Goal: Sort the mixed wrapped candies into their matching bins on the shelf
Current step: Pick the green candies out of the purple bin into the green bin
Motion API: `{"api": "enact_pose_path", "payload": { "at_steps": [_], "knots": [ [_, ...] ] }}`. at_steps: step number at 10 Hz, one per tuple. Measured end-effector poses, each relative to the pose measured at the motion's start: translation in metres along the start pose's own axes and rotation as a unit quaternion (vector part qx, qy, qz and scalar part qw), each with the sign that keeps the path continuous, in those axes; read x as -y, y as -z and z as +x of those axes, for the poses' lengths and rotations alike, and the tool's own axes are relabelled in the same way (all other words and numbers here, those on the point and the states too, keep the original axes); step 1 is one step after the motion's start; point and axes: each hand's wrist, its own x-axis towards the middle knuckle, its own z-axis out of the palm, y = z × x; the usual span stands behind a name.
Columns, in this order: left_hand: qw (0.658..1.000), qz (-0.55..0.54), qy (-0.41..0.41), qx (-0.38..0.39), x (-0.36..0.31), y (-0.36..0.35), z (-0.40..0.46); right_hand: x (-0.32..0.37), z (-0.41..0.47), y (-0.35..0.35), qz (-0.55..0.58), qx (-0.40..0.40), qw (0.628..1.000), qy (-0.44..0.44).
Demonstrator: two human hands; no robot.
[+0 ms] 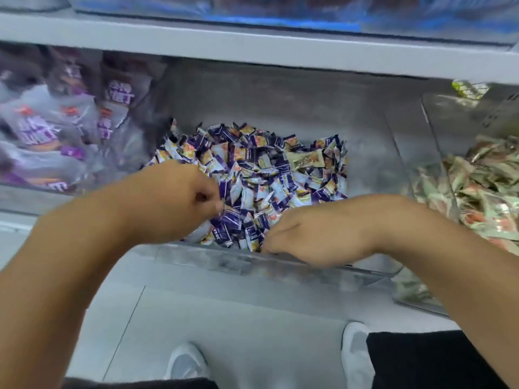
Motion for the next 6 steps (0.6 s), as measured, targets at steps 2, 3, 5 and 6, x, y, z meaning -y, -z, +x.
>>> {"api": "enact_pose_path", "payload": {
  "at_steps": [2, 3, 5, 6],
  "knots": [
    [0.998, -0.032, -0.022, 0.059, -0.004, -0.013, 0.012, -0.042, 0.002, 0.021, -0.118, -0.017, 0.990, -0.078],
    [0.993, -0.047, -0.050, 0.101, -0.009, -0.024, 0.018, -0.036, -0.011, 0.032, -0.089, -0.140, 0.976, -0.140],
    [0.994, -0.084, -0.072, -0.024, 0.001, -0.013, 0.023, -0.012, -0.006, 0.040, 0.074, -0.204, 0.976, -0.011],
    [0.987, -0.064, -0.066, -0.131, 0.020, 0.002, 0.013, -0.002, 0.014, 0.014, 0.014, -0.047, 0.998, 0.047]
  ]
}}
